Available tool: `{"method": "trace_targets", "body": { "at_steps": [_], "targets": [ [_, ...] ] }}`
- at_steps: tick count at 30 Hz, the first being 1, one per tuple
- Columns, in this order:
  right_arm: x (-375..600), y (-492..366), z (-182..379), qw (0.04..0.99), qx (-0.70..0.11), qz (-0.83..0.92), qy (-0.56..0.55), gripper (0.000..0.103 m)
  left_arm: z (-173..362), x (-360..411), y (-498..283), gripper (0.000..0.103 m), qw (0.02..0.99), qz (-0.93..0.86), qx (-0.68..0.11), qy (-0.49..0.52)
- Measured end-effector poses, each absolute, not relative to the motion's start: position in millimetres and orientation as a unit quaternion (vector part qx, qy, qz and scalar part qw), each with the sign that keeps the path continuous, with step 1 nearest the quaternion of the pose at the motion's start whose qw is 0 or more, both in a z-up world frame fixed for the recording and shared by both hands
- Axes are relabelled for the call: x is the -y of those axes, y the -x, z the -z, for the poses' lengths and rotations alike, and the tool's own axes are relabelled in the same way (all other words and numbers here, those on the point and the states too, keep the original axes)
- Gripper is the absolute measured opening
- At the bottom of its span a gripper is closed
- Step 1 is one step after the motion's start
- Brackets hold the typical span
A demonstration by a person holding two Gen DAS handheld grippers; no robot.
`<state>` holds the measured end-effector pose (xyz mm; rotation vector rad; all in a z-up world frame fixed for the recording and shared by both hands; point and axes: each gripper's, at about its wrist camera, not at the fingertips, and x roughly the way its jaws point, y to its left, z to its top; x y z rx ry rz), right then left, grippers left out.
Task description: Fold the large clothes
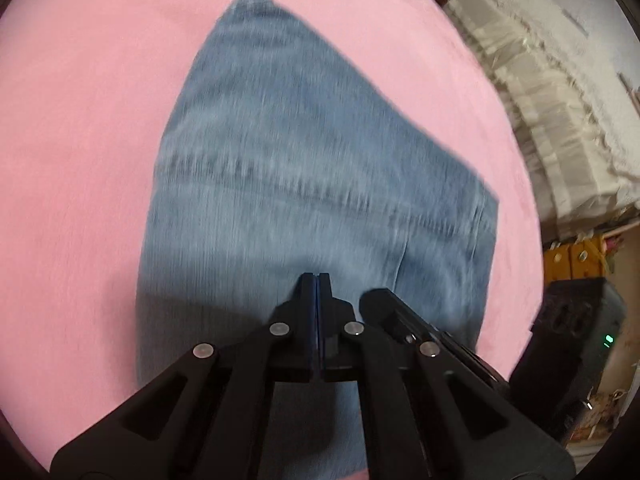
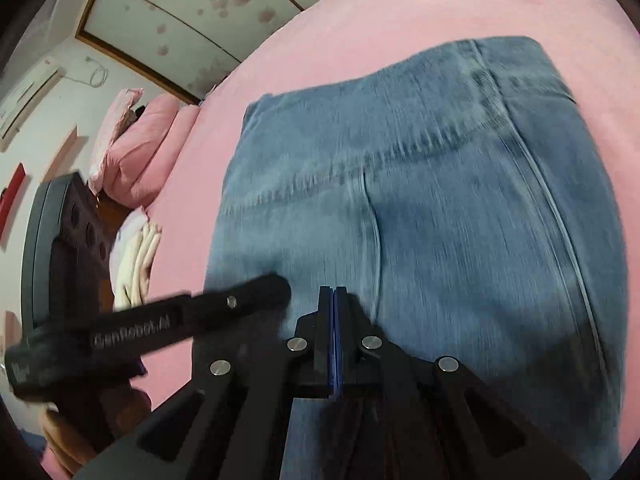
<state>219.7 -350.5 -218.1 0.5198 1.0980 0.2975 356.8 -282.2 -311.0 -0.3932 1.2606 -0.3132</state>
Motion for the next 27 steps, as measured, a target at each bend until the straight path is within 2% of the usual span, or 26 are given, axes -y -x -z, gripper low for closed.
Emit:
{"method": "trace_targets", "body": {
  "at_steps": [11, 14, 17, 23, 27],
  "targets": [
    [355.4, -315.2, 222.6, 0.833, -0.475, -0.126, -0.255, 0.000, 318.5, 293.8, -458.2, 0.001, 0.800, 0.153, -0.552, 0.176],
    [359.1, -335.6, 227.2, 0.843, -0.472, -0.102, -0.238, 0.000, 325.4, 281.8, -477.9, 0.001, 0.794, 0.137, -0.555, 0.207],
    [379.3, -347.0, 220.9, 0.842, -0.468, -0.074, -0.259, 0.000, 322.3, 256.3, -485.4, 0.001, 0.805, 0.110, -0.538, 0.225],
    [406.6, -331.2, 177.0, 0.876, -0.453, 0.118, -0.115, 0.000, 316.3, 207.2, -485.3, 0.001, 0.789, 0.079, -0.534, 0.292],
    [408.0, -324.0, 158.3, 0.877, -0.440, 0.075, -0.179, 0.000, 296.6, 221.7, -465.3, 0.001, 0.799, 0.094, -0.535, 0.257]
  ]
}}
